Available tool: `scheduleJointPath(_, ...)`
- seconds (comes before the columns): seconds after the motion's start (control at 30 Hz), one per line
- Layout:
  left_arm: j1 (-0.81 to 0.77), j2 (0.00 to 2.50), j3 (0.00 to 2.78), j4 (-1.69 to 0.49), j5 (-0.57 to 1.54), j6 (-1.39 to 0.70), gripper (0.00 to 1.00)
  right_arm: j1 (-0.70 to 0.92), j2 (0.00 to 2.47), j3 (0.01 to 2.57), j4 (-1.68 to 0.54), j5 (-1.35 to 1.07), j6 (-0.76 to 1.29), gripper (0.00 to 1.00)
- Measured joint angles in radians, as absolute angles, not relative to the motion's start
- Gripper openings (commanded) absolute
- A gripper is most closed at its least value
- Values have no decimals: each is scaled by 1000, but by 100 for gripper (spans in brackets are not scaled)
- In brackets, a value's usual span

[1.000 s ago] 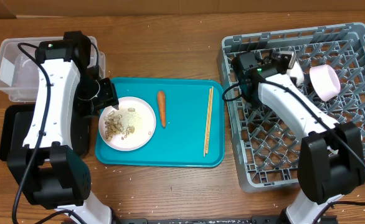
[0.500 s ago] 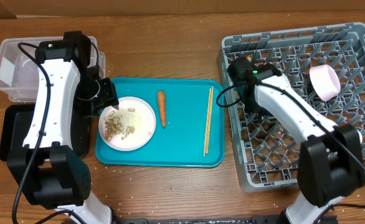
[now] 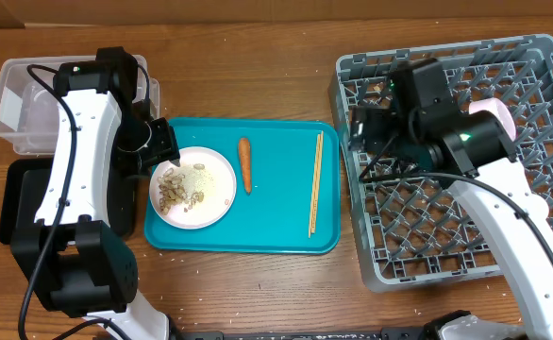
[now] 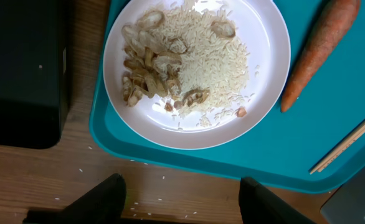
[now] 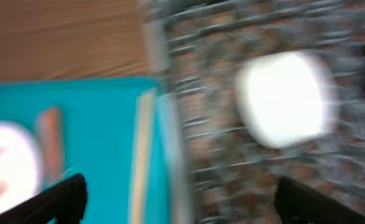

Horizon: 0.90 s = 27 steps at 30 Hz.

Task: Sort waste into correct bins and load items into the dishwasher
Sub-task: 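Release the bowl and move the right gripper to the chopsticks, then lower the right gripper onto the wooden chopsticks and grasp them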

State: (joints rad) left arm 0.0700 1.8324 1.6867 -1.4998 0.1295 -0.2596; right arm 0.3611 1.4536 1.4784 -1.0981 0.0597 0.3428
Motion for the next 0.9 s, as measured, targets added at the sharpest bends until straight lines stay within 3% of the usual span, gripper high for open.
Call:
scheduleJointPath(0.27,70,1832,1687,-1496,130,-260,61,501,1568,1478,-1092,-169,311,84)
scheduleJointPath(0.4,70,1832,1687,-1496,130,-260,61,556,1664,1478,-1076,-172,344,78)
scheduleJointPath(0.9,70,1832,1687,-1496,130,-260,61,623,1937,1478,-1055,-89,529,73)
